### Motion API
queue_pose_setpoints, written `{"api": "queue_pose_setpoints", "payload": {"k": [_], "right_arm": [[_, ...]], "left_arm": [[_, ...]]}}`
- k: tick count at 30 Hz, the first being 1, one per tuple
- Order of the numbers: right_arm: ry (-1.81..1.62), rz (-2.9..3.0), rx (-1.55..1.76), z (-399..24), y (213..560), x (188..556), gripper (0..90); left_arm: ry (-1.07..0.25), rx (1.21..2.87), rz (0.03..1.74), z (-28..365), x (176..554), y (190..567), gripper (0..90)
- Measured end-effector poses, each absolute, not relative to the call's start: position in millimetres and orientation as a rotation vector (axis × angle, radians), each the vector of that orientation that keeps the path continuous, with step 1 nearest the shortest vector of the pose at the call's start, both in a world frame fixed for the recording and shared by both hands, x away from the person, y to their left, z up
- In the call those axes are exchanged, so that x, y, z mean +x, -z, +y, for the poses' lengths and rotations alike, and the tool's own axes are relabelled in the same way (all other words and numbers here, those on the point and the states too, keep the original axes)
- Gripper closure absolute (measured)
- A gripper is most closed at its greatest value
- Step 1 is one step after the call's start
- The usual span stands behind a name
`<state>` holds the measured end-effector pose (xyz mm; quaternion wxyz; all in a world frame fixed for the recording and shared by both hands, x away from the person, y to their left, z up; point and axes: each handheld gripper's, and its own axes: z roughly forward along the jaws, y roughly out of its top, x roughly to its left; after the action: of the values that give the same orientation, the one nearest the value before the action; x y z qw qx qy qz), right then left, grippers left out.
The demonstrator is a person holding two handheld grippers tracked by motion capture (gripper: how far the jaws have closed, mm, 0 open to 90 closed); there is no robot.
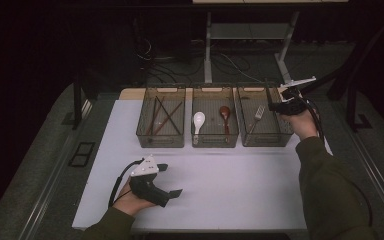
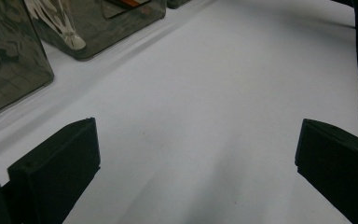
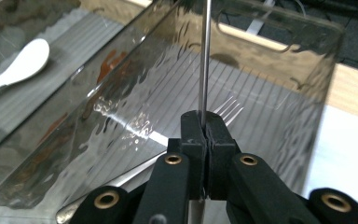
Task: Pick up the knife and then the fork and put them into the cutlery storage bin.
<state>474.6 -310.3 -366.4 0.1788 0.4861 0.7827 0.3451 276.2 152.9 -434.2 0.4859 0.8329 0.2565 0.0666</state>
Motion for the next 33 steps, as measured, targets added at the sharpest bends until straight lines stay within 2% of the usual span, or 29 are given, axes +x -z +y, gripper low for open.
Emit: {"api": "queue_pose_setpoints", "payload": {"k": [6,9,15,20,21,33], "right_arm": [[-0.973,2.223,1.366,-302,375,477,86.2],[-0.982,2.213,1.381,-304,375,476,76.9],[-1.033,2.2,1.4,-309,375,473,68.2],[-1.117,2.189,1.406,-310,374,468,51.3],[-1.129,2.192,1.401,-310,373,466,51.0],[-1.167,2.157,1.329,-299,365,424,27.1]], "left_arm": [[-0.153,2.031,0.622,152,276,434,0.0],[-0.153,2.032,0.619,152,276,434,0.0],[-0.149,2.035,0.62,151,276,435,0.0],[-0.148,2.037,0.623,151,277,435,0.0],[-0.148,2.037,0.623,151,277,435,0.0],[-0.168,2.053,0.631,152,277,436,0.0]]}}
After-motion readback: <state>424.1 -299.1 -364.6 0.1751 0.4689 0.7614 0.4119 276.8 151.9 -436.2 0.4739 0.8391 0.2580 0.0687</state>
